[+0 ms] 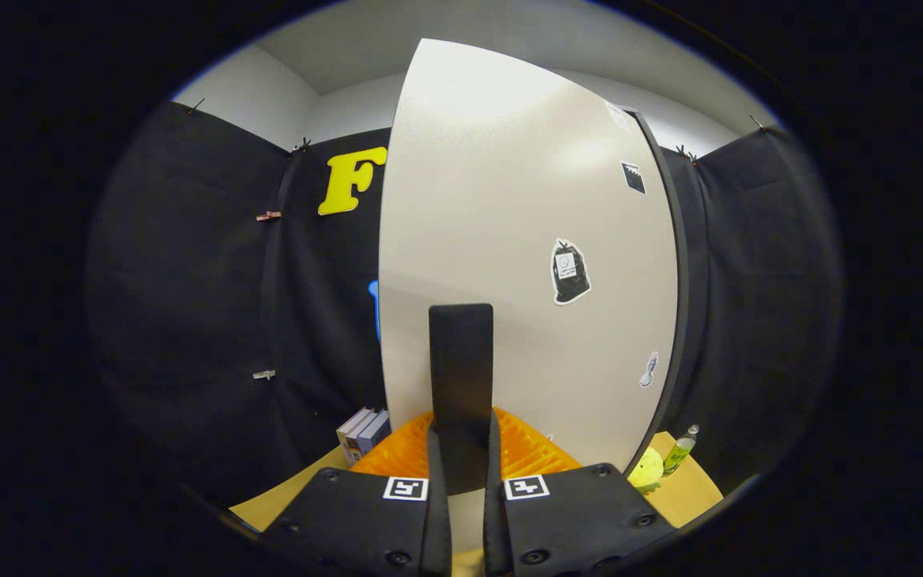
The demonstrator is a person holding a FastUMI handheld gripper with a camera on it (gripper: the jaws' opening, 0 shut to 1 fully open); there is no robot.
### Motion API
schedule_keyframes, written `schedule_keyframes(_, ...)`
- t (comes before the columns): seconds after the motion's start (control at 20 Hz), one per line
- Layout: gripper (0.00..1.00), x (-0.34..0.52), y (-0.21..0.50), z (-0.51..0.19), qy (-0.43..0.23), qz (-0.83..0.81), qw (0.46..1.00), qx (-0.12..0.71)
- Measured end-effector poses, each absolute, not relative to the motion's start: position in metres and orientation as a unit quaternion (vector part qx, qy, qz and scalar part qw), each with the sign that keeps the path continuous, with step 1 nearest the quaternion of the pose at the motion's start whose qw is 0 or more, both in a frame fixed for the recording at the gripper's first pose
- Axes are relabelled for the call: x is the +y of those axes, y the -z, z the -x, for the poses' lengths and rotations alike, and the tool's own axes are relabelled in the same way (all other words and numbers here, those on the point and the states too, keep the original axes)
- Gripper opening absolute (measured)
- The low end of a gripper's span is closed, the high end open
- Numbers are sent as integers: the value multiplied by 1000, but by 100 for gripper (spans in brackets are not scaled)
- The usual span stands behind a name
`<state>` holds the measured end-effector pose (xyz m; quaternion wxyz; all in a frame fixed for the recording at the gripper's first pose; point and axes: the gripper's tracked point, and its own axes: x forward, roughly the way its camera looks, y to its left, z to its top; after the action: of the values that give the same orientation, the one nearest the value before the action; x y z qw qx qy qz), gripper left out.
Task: Open the shoe cabinet door, grab the shoes and put them into the shoe cabinet, then close the shoe cabinet door.
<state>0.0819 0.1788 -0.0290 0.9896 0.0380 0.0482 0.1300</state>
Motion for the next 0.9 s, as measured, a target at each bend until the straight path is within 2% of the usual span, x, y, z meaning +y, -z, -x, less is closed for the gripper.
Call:
schedule_keyframes(0.45, 19, 109, 24, -33, -120, -35, 991, 40)
schedule_keyframes(0.9, 18, 31, 23, -13, -67, -35, 996, 44)
